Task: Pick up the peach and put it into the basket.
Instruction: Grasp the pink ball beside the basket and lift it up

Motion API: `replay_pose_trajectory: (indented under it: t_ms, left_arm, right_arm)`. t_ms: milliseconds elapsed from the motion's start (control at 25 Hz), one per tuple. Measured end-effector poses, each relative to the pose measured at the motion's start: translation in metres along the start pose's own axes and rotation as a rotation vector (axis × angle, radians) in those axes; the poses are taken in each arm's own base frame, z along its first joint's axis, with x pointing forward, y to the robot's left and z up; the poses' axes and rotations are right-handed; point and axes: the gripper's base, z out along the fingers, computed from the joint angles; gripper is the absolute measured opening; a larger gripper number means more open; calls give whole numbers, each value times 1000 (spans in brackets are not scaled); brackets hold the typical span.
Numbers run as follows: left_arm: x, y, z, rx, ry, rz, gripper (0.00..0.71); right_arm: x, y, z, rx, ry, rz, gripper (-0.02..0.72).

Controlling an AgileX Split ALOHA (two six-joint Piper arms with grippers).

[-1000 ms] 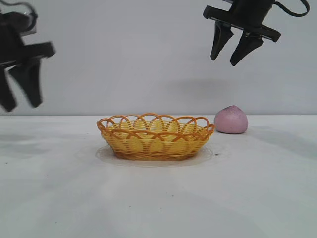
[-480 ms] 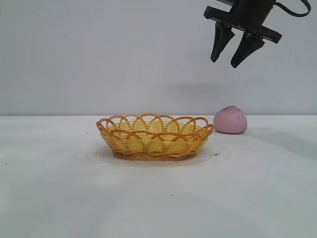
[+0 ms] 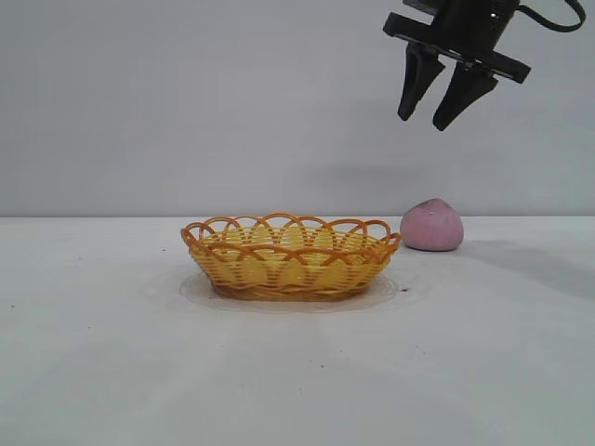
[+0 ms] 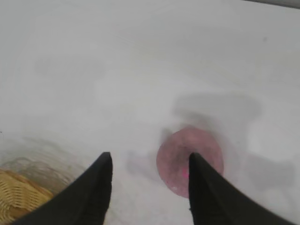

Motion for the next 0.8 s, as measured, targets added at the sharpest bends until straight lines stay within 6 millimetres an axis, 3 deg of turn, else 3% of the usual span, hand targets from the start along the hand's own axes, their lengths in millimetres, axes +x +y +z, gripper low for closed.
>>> replay_pose_trajectory:
  t_ms: [120,240,560,800]
  left_arm:
    - [26,3,-5,-17,-19,3,323]
    - [47,1,4,5,-43,-5,323]
    - [52,1,1,14,-101,-1,323]
    - [72,3,-19,22,-287,2,323]
  right_arm:
    - [1,0,0,-2,6,0,344]
    - [1,0,0,-4,13,0,344]
    - [2,1,0,-6,22,-2,344]
    - [7,-1,7,-12,73,0,344]
